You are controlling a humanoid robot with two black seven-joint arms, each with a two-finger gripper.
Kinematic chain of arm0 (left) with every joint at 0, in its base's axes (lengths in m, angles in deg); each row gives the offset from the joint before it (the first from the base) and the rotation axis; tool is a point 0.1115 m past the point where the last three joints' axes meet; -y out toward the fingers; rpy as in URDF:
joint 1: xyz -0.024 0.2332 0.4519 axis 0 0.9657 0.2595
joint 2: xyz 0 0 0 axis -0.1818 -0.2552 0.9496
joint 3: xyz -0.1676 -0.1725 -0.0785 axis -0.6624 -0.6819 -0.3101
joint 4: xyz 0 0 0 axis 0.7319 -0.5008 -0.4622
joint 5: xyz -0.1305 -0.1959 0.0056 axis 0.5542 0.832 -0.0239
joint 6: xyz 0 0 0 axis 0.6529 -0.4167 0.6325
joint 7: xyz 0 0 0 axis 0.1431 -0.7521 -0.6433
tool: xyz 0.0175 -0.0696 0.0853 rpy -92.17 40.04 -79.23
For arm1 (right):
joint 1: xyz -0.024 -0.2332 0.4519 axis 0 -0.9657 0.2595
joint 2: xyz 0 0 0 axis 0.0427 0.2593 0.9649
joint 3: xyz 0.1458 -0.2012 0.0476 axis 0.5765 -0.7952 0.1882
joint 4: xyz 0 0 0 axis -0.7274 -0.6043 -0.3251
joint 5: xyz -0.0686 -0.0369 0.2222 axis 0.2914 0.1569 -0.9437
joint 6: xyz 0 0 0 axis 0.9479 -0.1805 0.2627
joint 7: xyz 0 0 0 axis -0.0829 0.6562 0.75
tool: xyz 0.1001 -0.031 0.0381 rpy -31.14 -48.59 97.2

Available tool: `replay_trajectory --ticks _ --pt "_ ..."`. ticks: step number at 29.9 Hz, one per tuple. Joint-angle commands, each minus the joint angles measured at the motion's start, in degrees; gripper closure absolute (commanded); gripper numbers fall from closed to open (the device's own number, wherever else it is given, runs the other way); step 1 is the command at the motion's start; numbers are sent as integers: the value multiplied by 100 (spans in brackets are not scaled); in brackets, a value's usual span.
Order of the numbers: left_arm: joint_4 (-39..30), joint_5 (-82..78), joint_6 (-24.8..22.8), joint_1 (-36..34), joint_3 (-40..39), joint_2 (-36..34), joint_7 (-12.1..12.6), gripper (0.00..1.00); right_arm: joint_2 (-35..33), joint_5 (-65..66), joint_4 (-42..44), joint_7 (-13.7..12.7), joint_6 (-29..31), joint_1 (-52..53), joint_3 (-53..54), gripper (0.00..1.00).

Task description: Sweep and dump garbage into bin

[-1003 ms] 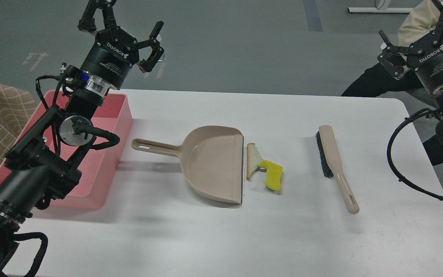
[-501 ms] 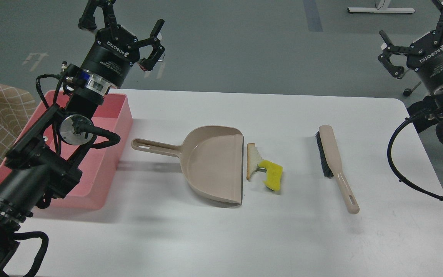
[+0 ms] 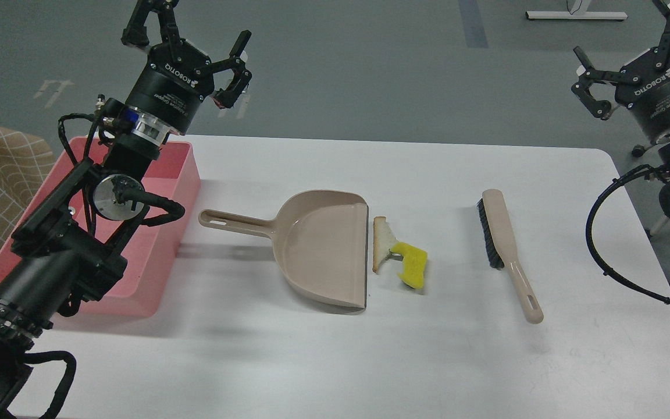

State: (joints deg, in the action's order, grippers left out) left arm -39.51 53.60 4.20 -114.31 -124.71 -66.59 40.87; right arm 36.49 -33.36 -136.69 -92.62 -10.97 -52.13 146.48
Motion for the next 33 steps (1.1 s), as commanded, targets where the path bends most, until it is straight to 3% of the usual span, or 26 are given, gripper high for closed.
replay_trajectory --ticks 1,23,27,29,33 --pt "0 0 -12 7 1 13 -5 2 8 5 -8 -1 0 0 0 0" --pt "-27 -70 -7 130 18 31 -14 2 -1 5 1 8 0 0 0 0" --pt "-369 -167 81 358 27 13 -22 2 -1 5 9 8 0 -9 0 0" --pt "-623 -325 283 481 44 4 -31 2 -1 5 18 8 0 0 0 0" --pt "-1255 -790 1116 736 44 13 -22 2 -1 5 18 8 0 -9 0 0"
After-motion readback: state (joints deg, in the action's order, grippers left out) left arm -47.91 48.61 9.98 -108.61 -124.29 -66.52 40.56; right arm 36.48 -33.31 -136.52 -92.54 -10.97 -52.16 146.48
